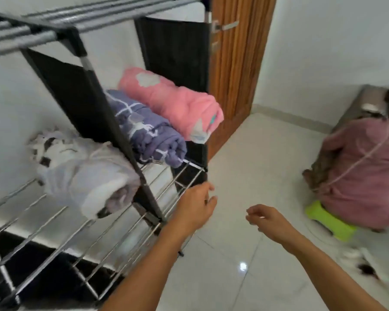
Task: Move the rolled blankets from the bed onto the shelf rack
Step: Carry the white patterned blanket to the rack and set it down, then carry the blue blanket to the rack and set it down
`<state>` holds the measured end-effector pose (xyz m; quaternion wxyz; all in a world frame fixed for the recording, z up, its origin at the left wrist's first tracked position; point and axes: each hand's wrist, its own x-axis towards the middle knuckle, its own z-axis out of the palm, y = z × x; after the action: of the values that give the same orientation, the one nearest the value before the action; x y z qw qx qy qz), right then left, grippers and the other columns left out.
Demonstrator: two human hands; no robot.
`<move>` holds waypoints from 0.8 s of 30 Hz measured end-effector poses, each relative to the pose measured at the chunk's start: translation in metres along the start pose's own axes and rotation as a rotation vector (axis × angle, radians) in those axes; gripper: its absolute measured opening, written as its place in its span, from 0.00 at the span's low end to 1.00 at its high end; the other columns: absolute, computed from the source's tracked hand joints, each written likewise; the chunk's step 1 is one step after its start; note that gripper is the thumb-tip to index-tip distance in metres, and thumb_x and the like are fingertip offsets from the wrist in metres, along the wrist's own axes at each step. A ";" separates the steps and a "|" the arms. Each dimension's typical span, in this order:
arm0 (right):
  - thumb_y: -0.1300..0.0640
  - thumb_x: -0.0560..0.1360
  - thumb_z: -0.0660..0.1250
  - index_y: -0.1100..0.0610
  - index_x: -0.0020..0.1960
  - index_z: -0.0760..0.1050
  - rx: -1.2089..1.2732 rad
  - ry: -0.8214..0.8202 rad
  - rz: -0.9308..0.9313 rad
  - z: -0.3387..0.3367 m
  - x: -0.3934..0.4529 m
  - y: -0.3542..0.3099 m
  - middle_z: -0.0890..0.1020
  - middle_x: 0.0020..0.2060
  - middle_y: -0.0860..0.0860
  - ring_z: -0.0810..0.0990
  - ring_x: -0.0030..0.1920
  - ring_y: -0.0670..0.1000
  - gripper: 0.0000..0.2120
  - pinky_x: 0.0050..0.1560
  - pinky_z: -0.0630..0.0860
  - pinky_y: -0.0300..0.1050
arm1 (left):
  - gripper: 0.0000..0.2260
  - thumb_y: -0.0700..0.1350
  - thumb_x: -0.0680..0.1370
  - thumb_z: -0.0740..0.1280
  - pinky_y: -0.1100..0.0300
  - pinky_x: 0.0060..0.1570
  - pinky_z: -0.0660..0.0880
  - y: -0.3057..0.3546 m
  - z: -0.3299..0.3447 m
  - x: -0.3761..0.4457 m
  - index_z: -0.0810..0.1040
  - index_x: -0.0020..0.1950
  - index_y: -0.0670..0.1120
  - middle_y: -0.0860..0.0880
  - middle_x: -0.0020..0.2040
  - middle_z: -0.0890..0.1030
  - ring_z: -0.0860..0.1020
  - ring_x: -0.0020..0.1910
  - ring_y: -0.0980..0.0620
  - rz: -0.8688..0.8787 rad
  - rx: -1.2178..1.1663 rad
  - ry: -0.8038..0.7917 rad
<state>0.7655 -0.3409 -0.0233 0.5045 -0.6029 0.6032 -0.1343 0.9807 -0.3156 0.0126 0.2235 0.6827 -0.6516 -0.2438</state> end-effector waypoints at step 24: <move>0.61 0.77 0.64 0.59 0.52 0.77 1.223 1.426 0.644 -0.177 -0.478 0.438 0.82 0.47 0.57 0.80 0.50 0.56 0.05 0.51 0.76 0.49 | 0.04 0.46 0.78 0.65 0.64 0.33 0.68 0.466 0.466 -0.163 0.75 0.43 0.48 0.50 0.39 0.77 0.75 0.33 0.56 0.451 0.095 -1.326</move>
<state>0.2572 0.0958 -0.0665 0.2603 0.1754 0.7275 -0.6101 0.3206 -0.1711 -0.0541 -0.2059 0.2474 -0.7861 -0.5277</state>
